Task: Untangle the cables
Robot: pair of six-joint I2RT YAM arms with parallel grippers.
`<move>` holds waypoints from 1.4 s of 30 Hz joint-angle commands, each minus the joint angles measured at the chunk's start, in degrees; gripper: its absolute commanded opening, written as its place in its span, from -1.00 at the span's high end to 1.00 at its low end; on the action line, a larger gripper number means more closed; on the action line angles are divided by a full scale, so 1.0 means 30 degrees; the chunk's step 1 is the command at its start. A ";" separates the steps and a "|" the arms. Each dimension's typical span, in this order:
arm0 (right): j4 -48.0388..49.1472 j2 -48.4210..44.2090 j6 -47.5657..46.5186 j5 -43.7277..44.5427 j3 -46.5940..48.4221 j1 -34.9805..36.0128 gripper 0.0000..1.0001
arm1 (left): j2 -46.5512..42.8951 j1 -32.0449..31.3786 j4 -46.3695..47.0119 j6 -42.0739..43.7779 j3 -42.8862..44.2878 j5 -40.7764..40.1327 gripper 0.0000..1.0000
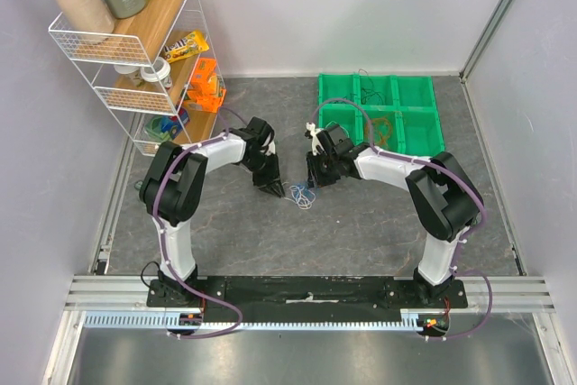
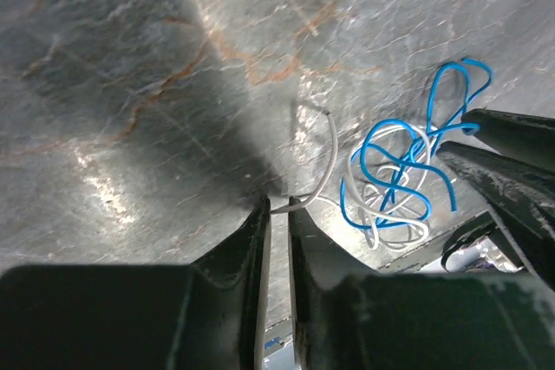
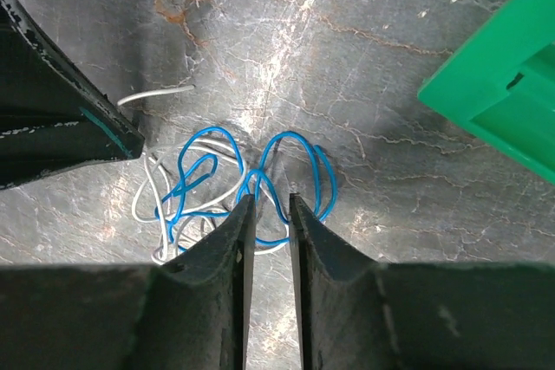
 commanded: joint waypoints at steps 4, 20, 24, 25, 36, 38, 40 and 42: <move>0.0139 -0.0045 0.0047 0.1495 0.0161 0.0131 0.54 | -0.2294 0.0067 0.0073 0.0696 -0.1121 -0.0649 0.88; -0.1029 -0.6688 0.1187 0.7611 -0.2065 -0.0015 1.00 | -1.1577 0.0477 -0.2356 0.0406 -0.1447 -0.5419 0.96; -0.2699 -0.9971 0.2212 1.2296 -0.2446 -0.0511 1.00 | -1.4008 0.0594 -0.3177 -0.0619 -0.0802 -0.8255 0.97; -0.3254 -1.0847 0.2417 1.3148 -0.2447 -0.0833 1.00 | -1.4595 0.0595 -0.3498 -0.1086 -0.0655 -0.9483 0.97; -0.6921 -1.5893 0.0899 1.7169 0.0156 -0.5845 1.00 | -2.1452 0.0683 -0.4645 -0.1093 0.1864 -1.9071 0.97; -0.6776 -1.6216 0.0021 1.6908 0.0918 -0.5845 1.00 | -2.1981 0.0683 -0.4149 -0.0188 0.2158 -1.9310 0.96; -0.7154 -1.6188 -0.0129 1.7751 0.1622 -0.5846 1.00 | -2.2159 0.0653 -0.4116 0.0256 0.2567 -1.9688 0.97; -0.7390 -1.6129 -0.0333 1.8341 0.2267 -0.5904 1.00 | -2.2159 0.0683 -0.4233 0.0636 0.3035 -2.0419 0.97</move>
